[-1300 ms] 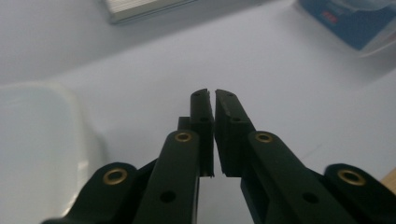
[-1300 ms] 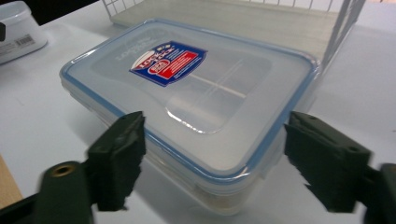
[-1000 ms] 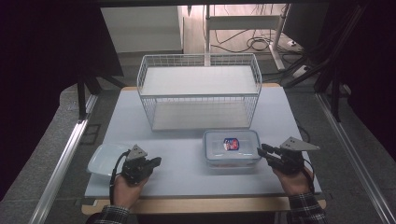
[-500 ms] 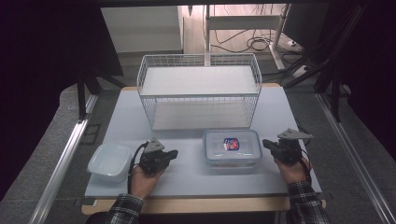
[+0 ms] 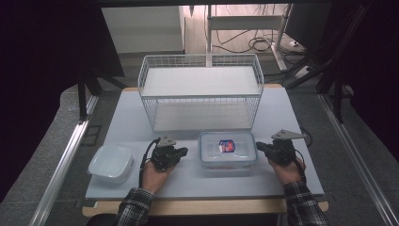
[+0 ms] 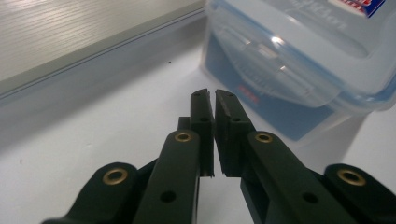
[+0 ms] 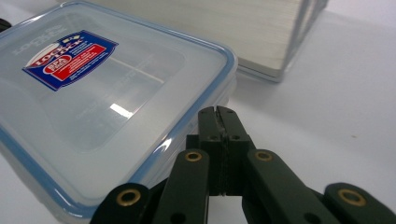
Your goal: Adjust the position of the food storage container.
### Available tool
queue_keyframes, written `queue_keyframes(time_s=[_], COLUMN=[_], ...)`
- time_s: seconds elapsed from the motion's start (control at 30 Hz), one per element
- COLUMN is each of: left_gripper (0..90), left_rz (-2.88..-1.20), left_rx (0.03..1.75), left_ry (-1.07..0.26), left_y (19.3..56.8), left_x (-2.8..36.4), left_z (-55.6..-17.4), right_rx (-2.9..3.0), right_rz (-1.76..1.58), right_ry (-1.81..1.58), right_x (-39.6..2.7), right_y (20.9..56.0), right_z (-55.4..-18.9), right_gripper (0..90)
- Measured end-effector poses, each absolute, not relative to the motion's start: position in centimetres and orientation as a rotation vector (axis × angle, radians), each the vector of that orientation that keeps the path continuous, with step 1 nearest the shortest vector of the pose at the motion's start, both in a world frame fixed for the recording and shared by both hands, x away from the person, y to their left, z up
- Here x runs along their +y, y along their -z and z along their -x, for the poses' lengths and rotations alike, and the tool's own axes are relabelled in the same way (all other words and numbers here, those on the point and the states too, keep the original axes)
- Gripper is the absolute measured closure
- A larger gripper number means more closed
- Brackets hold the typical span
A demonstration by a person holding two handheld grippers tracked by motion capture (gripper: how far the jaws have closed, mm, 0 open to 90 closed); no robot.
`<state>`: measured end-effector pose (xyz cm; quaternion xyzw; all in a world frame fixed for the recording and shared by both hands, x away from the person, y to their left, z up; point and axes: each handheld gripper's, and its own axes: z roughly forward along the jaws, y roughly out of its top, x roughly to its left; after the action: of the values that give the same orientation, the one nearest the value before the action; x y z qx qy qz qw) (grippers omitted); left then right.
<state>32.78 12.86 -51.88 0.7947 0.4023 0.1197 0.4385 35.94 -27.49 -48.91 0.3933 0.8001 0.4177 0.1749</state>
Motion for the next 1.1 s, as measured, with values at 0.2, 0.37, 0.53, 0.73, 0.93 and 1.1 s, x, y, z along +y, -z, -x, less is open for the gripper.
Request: queue_keyframes(time_s=[0.2, 0.37, 0.53, 0.73, 0.93, 1.1], left_gripper=[85.4, 85.0, 85.3, 86.4, 87.2, 89.1], left_rz=[-1.989, -2.019, -2.068, -2.076, -2.065, -2.049], left_rx=[0.991, 1.0, 1.002, 1.032, 1.07, 1.115], left_ry=[-0.295, -0.311, -0.344, -0.346, -0.324, -0.337], left_y=[51.7, 51.8, 51.9, 51.9, 51.9, 51.9], left_x=[12.8, 12.9, 13.4, 14.2, 15.2, 15.9], left_z=[-32.4, -32.0, -31.3, -30.9, -30.4, -30.7], right_rx=[2.313, 2.323, 2.334, 2.339, 2.345, 2.347], right_rz=[-1.06, -1.05, -1.041, -1.019, -0.999, -1.011], right_ry=[-1.199, -1.204, -1.214, -1.221, -1.239, -1.245], right_x=[-25.7, -24.8, -23.8, -22.5, -21.2, -20.1], right_y=[48.9, 49.0, 49.0, 49.0, 49.0, 49.1], right_z=[-35.3, -35.2, -35.3, -35.3, -35.6, -35.6], right_gripper=[89.2, 89.2, 89.3, 89.4, 89.5, 89.7])
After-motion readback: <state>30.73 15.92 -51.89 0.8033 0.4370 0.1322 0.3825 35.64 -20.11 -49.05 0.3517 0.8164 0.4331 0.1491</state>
